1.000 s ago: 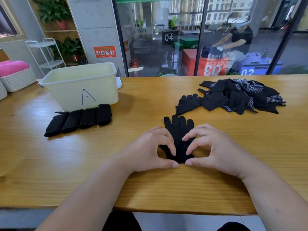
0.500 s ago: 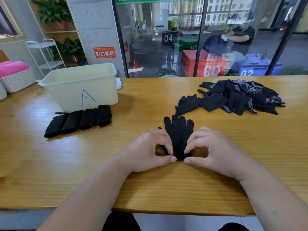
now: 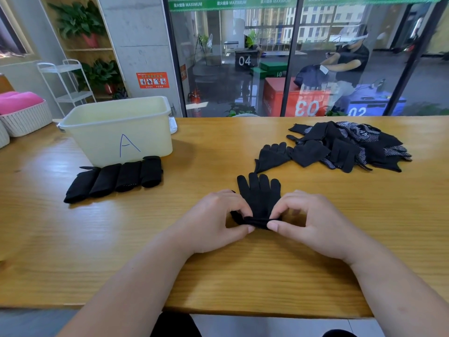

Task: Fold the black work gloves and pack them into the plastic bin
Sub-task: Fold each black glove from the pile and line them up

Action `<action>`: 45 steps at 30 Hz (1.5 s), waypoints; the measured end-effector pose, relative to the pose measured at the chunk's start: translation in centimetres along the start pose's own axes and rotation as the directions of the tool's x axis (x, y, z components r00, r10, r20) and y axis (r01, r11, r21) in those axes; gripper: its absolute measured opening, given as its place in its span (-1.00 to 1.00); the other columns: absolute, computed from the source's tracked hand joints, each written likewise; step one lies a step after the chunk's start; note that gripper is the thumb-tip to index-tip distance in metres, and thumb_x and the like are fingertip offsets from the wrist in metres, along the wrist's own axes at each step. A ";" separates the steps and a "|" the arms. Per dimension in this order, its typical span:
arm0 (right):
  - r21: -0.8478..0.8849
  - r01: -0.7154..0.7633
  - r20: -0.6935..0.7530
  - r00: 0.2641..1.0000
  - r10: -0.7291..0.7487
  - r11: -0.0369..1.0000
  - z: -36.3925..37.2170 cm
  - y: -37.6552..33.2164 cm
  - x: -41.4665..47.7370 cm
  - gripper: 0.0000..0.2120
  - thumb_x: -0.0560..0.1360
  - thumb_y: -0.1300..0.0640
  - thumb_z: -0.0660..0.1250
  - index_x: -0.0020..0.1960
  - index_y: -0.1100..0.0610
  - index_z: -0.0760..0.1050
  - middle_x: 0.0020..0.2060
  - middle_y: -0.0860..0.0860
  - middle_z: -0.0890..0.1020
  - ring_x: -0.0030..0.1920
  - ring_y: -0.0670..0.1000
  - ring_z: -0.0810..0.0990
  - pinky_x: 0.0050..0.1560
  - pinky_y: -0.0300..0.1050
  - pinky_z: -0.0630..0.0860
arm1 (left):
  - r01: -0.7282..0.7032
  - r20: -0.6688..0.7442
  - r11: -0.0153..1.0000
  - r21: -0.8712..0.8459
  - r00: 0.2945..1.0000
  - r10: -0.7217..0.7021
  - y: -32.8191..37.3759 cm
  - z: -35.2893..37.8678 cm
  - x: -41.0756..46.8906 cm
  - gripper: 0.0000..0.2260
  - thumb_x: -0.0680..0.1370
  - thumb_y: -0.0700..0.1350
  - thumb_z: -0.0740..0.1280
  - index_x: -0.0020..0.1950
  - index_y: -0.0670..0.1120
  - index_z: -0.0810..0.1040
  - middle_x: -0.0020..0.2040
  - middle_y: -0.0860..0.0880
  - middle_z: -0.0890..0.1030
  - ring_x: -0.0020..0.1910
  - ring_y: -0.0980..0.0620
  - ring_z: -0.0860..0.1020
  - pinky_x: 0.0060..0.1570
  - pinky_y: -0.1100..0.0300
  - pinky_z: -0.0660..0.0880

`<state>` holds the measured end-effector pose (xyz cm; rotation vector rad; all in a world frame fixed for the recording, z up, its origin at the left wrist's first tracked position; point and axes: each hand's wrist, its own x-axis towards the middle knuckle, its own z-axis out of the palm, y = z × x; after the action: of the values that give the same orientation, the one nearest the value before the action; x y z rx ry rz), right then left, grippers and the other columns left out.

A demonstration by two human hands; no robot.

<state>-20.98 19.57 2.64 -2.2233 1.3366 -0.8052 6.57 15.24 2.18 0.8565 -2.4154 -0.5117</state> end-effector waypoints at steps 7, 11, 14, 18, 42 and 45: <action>-0.077 -0.105 -0.092 0.991 0.098 0.991 0.7 0.1 0.3 -0.90 0.51 -0.15 0.55 -0.01 -0.27 0.66 -0.14 -0.23 0.64 -0.05 -0.21 0.57 -0.15 -0.32 0.36 | 0.105 -0.046 0.993 -0.059 0.993 -0.108 -0.4 0.1 -0.1 -0.94 0.60 0.05 0.51 0.03 0.11 0.71 -0.08 0.21 0.67 0.08 0.13 0.63 0.12 0.11 0.56; -0.025 -0.143 -0.101 0.985 0.140 0.989 0.7 -0.1 0.5 -0.95 0.54 -0.11 0.53 -0.02 -0.24 0.67 -0.15 -0.31 0.70 -0.11 -0.23 0.62 -0.18 -0.39 0.40 | 0.169 -0.067 0.980 -0.105 0.982 -0.176 -0.5 0.4 0.0 -0.93 0.61 0.05 0.50 0.08 0.15 0.70 -0.09 0.21 0.69 0.02 0.10 0.64 0.10 0.05 0.57; -0.021 -0.172 -0.120 0.978 0.169 0.985 1.0 -0.1 0.6 -0.90 0.57 -0.14 0.48 0.08 -0.24 0.65 -0.13 -0.35 0.71 -0.08 -0.22 0.63 -0.11 -0.30 0.41 | 0.224 -0.084 0.968 -0.117 0.969 -0.234 -0.7 0.7 0.2 -0.88 0.61 0.10 0.49 0.13 0.21 0.66 -0.09 0.25 0.68 -0.10 0.02 0.65 0.05 0.04 0.57; -0.022 -0.181 -0.150 0.973 0.176 0.983 1.5 -0.3 0.8 -0.84 0.56 -0.14 0.49 0.12 -0.26 0.60 -0.14 -0.31 0.70 -0.09 -0.17 0.63 -0.06 -0.21 0.50 | 0.248 -0.102 0.966 -0.074 0.962 -0.254 -0.6 0.9 0.4 -0.79 0.60 0.14 0.48 0.20 0.23 0.56 -0.13 0.21 0.67 -0.15 0.09 0.62 -0.01 0.16 0.56; -0.374 -0.166 -0.356 0.934 0.024 0.913 3.0 0.1 1.6 -0.93 0.56 -0.10 0.49 -0.05 -0.19 0.60 -0.14 -0.24 0.54 -0.19 -0.18 0.49 -0.27 -0.22 0.44 | 0.136 -0.200 0.955 0.265 0.976 -0.084 -0.3 1.5 0.8 -0.96 0.61 0.00 0.44 -0.01 0.15 0.63 -0.11 0.21 0.56 -0.14 0.16 0.55 -0.11 0.12 0.55; -0.535 -0.026 -0.255 0.958 -0.132 0.844 3.0 0.4 1.5 -0.90 0.61 -0.01 0.43 0.04 -0.09 0.72 0.02 -0.27 0.60 0.00 -0.14 0.48 -0.15 -0.24 0.40 | 0.109 -0.201 0.942 0.318 0.979 -0.046 -0.8 1.7 0.8 -0.91 0.64 0.01 0.40 0.06 0.13 0.72 0.01 0.21 0.54 -0.14 0.16 0.53 -0.12 0.10 0.56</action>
<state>-18.68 18.24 0.59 -2.6522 1.8285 -0.8770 5.43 14.43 0.67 1.0902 -2.3279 -0.0467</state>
